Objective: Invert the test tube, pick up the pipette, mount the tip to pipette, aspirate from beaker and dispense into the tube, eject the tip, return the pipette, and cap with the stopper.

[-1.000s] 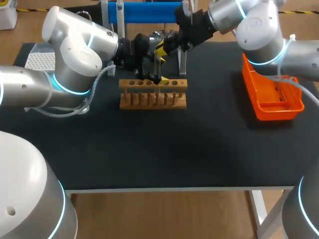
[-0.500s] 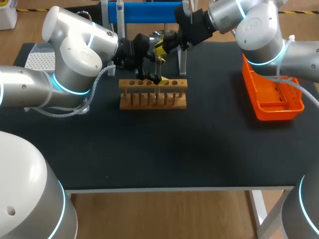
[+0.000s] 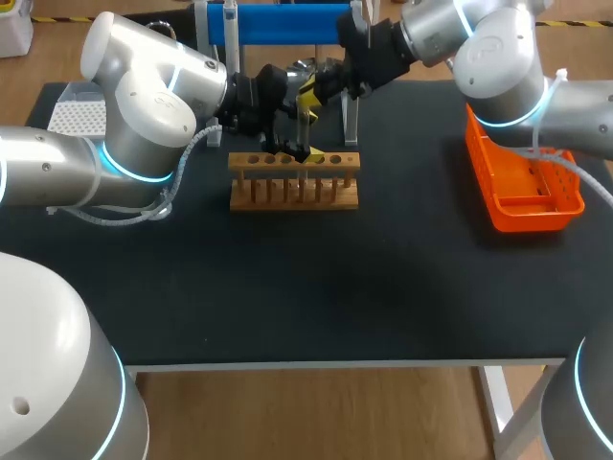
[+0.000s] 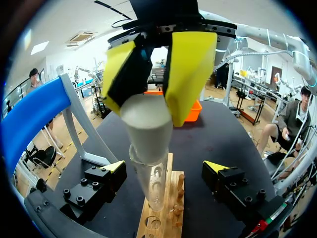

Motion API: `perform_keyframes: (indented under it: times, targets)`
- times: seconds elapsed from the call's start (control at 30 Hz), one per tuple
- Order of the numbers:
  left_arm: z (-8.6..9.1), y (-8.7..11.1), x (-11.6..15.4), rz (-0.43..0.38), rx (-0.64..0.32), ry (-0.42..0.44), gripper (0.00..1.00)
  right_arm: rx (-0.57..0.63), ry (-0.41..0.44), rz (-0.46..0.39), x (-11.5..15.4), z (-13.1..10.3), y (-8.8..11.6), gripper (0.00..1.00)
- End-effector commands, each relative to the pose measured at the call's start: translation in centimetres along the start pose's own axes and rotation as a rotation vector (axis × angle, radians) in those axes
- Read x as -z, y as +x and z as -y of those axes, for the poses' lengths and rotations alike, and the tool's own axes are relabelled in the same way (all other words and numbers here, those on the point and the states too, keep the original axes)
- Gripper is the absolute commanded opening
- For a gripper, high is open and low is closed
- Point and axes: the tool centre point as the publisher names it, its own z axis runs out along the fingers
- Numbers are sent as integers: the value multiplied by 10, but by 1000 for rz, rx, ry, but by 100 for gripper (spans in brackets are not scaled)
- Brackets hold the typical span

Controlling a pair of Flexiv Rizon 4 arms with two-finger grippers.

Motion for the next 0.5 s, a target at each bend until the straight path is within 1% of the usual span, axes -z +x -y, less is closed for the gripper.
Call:
perform_keyframes:
  times: [0.03, 0.5]
  targets:
    - [0, 0, 0, -1, 0, 0, 100, -1, 4, -1, 0, 1, 0, 0]
    - [0, 0, 0, -1, 0, 0, 100, -9, 7, -3, -4, 6, 1, 0]
